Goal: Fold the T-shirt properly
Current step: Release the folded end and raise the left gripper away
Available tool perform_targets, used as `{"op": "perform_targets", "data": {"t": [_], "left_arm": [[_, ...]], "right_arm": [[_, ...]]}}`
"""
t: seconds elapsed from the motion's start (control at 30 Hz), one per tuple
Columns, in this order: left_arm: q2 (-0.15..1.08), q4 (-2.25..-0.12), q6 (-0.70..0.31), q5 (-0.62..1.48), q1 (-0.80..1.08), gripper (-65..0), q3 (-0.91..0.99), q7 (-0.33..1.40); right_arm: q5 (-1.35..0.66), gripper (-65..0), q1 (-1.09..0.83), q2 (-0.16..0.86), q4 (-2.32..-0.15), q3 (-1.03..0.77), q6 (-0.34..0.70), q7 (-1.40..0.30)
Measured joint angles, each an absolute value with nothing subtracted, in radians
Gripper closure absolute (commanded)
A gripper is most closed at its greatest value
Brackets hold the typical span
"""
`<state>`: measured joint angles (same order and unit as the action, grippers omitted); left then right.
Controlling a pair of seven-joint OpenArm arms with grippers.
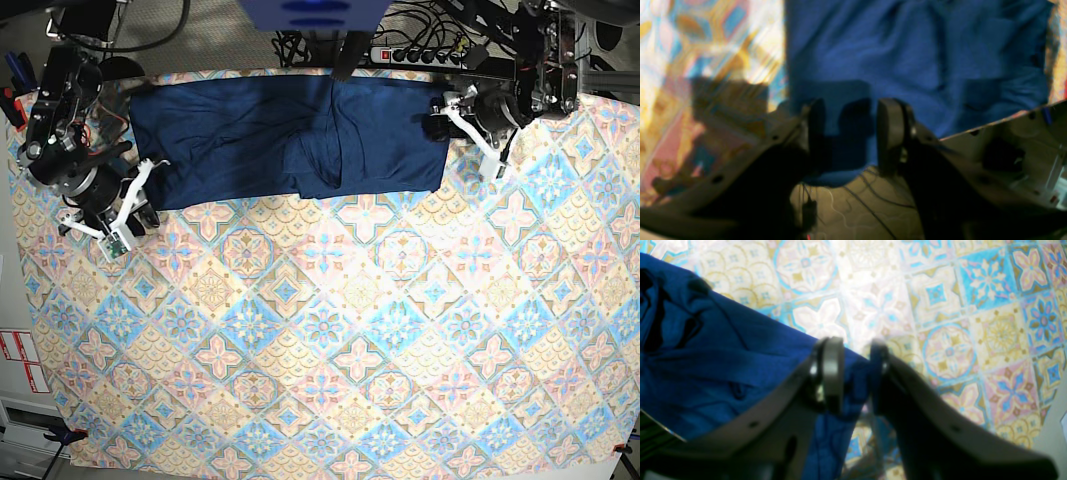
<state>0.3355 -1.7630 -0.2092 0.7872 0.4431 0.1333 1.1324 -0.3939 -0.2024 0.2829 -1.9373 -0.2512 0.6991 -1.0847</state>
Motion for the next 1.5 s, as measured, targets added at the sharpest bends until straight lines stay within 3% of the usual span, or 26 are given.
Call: {"op": "perform_targets", "data": {"t": [0.4, 0.6, 0.93, 1.27, 1.5], "left_arm": [[0.331, -1.712, -0.215, 0.674, 0.437, -26.0, 0.193, 1.133], [0.347, -1.597, -0.222, 0.680, 0.379, -25.5, 0.111, 1.128], [0.298, -1.600, -0.214, 0.667, 0.335, -25.3, 0.034, 1.092], [0.294, -1.788, -0.216, 0.677, 0.402, -26.0, 0.093, 1.080], [0.285, -1.852, -0.218, 0.683, 0.464, -26.0, 0.183, 1.089]], "right_arm": [[-0.393, -13.5, -0.202, 0.283, -1.937, -0.250, 0.699, -1.083], [-0.394, -13.5, -0.200, 0.283, -1.937, -0.247, 0.699, -1.082], [-0.394, -13.5, -0.205, 0.283, -1.937, -0.250, 0.699, -1.083], [-0.392, -13.9, -0.205, 0.290, -1.937, -0.251, 0.697, -1.086], [-0.398, -14.1, -0.252, 0.382, -1.907, -0.244, 0.701, -1.165]]}}
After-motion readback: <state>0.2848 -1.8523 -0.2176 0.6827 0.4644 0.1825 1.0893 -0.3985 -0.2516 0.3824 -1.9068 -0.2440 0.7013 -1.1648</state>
